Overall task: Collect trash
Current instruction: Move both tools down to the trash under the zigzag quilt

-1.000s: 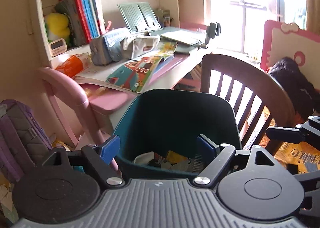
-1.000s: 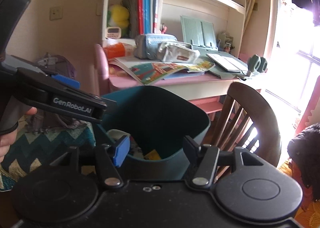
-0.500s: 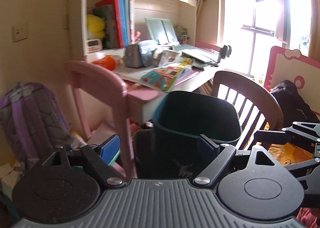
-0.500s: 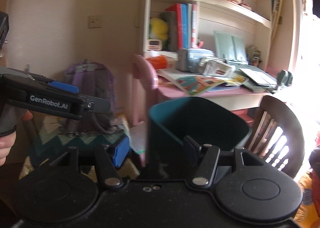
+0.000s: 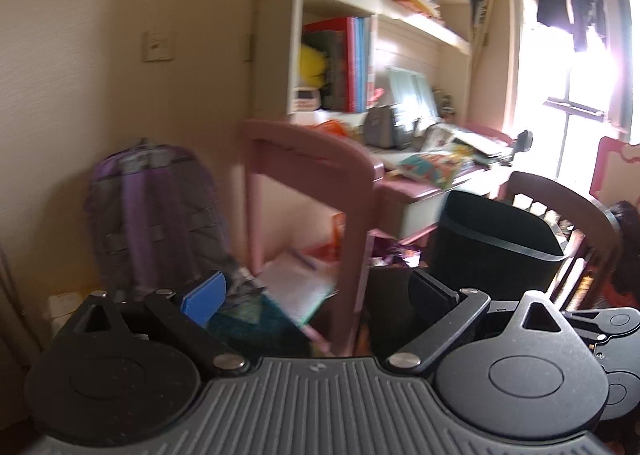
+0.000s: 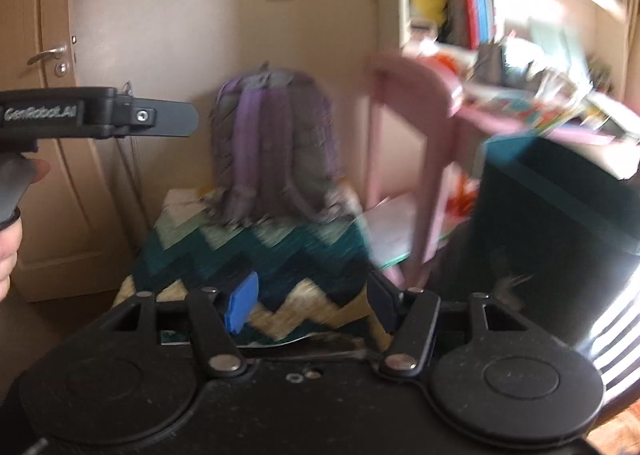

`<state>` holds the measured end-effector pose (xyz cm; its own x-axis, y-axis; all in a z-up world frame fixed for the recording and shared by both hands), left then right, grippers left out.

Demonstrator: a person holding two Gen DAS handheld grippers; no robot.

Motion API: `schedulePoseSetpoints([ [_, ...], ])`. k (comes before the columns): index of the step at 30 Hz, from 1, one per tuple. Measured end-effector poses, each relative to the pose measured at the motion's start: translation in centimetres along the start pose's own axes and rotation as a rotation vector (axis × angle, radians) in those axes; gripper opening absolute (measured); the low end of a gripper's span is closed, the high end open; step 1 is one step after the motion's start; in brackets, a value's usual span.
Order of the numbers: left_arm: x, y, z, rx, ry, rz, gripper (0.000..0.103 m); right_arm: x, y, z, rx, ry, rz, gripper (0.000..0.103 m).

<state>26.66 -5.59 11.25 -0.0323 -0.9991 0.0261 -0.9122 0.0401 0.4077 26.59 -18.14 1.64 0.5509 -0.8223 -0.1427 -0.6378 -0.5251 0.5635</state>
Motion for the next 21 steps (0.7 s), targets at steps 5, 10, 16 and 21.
schedulePoseSetpoints([
  [5, -5.6, -2.7, 5.3, -0.07, 0.064, -0.024, 0.099, -2.5, -7.5, 3.4, -0.085, -0.051, -0.059, 0.06],
  [10, -11.5, -6.5, 11.7, -0.175, 0.188, -0.051, 0.099, -3.9, -14.1, 6.9, -0.157, -0.03, -0.067, 0.06],
  [16, -17.2, -11.4, 21.3, -0.347, 0.315, -0.092, 0.099, -3.7, -21.8, 11.1, -0.256, -0.001, -0.061, 0.06],
  [21, -19.0, -15.2, 29.7, -0.487, 0.265, -0.126, 0.103, -2.6, -28.5, 15.6, -0.372, 0.004, -0.058, 0.06],
])
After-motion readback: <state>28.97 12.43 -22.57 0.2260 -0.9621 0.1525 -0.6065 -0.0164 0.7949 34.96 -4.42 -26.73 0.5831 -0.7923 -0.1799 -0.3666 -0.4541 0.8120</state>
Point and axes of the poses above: each gripper's, at about its wrist camera, not at the fingertips, and y roughly against the way its jaws point, x to its right, z to its underside, the point moved 10 cm from there along -y, roughly the way its jaws point, and after that the axes turned 4 degrees about -z, right-handed, at the moved point
